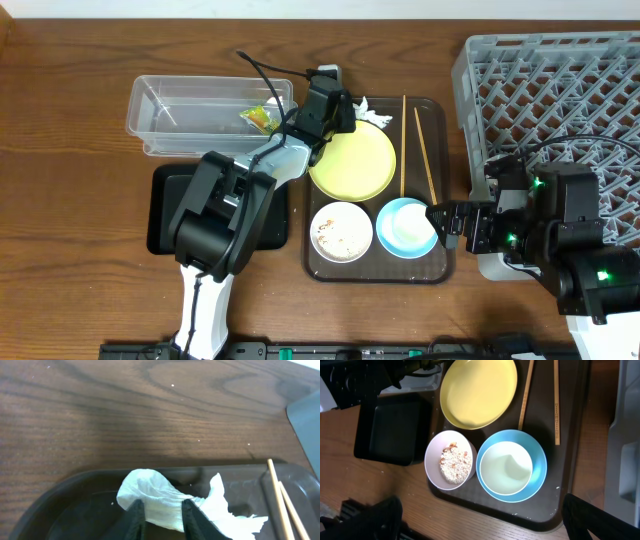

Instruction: Sort waste into correct bins and load items into the dishwasher rack

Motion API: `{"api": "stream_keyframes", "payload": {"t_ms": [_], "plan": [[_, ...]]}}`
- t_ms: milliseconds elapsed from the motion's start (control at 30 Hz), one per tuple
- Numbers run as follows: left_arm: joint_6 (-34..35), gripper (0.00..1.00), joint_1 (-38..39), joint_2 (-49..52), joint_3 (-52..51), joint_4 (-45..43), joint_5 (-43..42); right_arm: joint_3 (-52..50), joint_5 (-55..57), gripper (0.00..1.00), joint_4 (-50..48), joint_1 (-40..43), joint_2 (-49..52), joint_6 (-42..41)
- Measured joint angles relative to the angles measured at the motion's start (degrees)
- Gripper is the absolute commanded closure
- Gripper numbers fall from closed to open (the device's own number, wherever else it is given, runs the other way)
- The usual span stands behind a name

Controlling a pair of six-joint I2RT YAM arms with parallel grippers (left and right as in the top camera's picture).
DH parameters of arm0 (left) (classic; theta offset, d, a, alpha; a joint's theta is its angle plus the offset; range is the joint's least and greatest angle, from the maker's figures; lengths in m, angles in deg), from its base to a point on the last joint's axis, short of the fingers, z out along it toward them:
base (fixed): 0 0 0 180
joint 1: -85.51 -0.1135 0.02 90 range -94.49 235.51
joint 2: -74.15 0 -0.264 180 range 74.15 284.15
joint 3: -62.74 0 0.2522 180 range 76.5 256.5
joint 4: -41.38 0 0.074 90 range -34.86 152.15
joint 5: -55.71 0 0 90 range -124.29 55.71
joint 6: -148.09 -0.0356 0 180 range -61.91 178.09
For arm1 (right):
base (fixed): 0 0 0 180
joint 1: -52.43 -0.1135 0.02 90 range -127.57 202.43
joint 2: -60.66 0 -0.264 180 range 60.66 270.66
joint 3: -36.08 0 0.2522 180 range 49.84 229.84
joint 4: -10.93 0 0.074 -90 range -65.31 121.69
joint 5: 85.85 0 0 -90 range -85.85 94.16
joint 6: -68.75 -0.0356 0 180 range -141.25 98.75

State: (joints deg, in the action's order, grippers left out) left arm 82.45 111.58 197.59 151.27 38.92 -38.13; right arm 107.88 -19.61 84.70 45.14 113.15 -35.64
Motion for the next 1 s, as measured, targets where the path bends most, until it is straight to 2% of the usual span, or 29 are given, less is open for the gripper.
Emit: {"api": "stream_keyframes", "payload": {"t_ms": [100,400,600,633,667,700,767,867,1000], "plan": [[0.11,0.94,0.04,0.0,0.0,0.94,-0.09,0.0,0.0,0.01,0.02,0.0,0.0,0.0],[-0.37,0.94,0.04,-0.87,0.0,2.71,-1.51,0.0,-0.02,0.01,0.22,0.0,0.0,0.0],[-1.49,0.94,0.02,-8.63,-0.02,7.37,-2.45,0.0,0.0,0.01,0.22,0.0,0.0,0.0],[-1.81,0.86,0.02,-9.99,-0.02,7.74,-2.49,0.0,0.0,0.01,0.22,0.0,0.0,0.0],[-2.1,0.56,0.02,-11.3,0.0,7.98,-2.47,0.0,0.0,0.01,0.22,0.0,0.0,0.0],[-2.51,0.21,0.04,-12.33,0.04,7.91,-2.49,0.0,0.0,0.01,0.22,0.0,0.0,0.0],[-2.75,0.19,0.04,-13.31,0.39,7.69,-2.71,0.0,0.0,0.01,0.22,0.0,0.0,0.0],[-2.91,0.29,0.02,-13.18,0.5,8.44,-4.5,0.0,0.0,0.01,0.28,0.0,0.0,0.0],[-3.41,0.32,0.07,-13.0,0.5,8.59,-5.18,0.0,0.0,0.01,0.46,0.0,0.0,0.0]]}}
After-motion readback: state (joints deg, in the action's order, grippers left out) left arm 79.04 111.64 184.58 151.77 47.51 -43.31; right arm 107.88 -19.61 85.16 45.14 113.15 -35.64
